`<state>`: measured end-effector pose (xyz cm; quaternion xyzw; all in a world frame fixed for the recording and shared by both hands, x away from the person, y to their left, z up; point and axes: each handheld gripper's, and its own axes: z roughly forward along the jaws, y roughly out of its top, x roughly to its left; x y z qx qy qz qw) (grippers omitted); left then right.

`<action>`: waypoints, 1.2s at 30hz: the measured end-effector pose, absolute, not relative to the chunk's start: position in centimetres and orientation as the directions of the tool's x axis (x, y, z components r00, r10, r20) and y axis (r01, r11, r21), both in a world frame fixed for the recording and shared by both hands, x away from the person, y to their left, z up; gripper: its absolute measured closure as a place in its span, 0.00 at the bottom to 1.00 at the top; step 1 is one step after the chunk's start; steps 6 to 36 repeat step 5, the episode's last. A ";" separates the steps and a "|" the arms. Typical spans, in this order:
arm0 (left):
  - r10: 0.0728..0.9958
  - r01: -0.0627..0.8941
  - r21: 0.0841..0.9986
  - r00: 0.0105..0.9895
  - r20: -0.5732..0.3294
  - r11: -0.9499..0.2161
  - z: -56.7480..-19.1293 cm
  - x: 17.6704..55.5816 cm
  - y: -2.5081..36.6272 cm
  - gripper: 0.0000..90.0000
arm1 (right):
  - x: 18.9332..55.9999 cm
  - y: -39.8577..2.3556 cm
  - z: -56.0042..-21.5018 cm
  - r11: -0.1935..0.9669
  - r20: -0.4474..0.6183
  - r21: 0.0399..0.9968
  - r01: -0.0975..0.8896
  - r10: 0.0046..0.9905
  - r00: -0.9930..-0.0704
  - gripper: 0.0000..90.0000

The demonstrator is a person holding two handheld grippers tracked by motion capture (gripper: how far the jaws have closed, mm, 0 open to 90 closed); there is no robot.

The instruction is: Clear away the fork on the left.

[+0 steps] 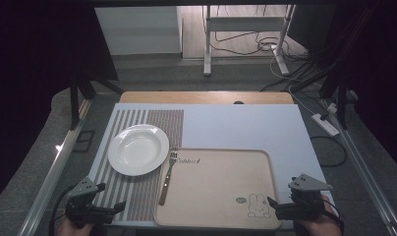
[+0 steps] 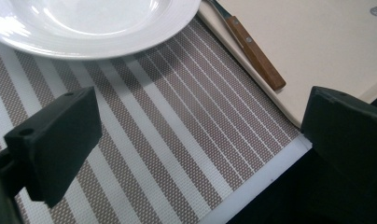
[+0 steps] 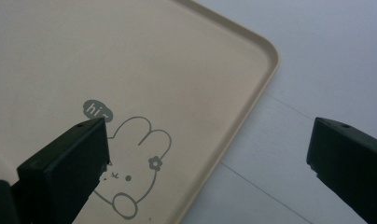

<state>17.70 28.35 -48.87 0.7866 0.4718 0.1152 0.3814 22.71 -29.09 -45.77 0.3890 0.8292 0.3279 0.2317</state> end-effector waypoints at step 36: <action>0.832 0.662 0.708 0.519 -0.196 -0.246 -48.9 17.8 28.5 0.00 | 22.7 -29.0 -45.8 0.497 -0.139 0.716 0.491 0.790 -0.597 0.00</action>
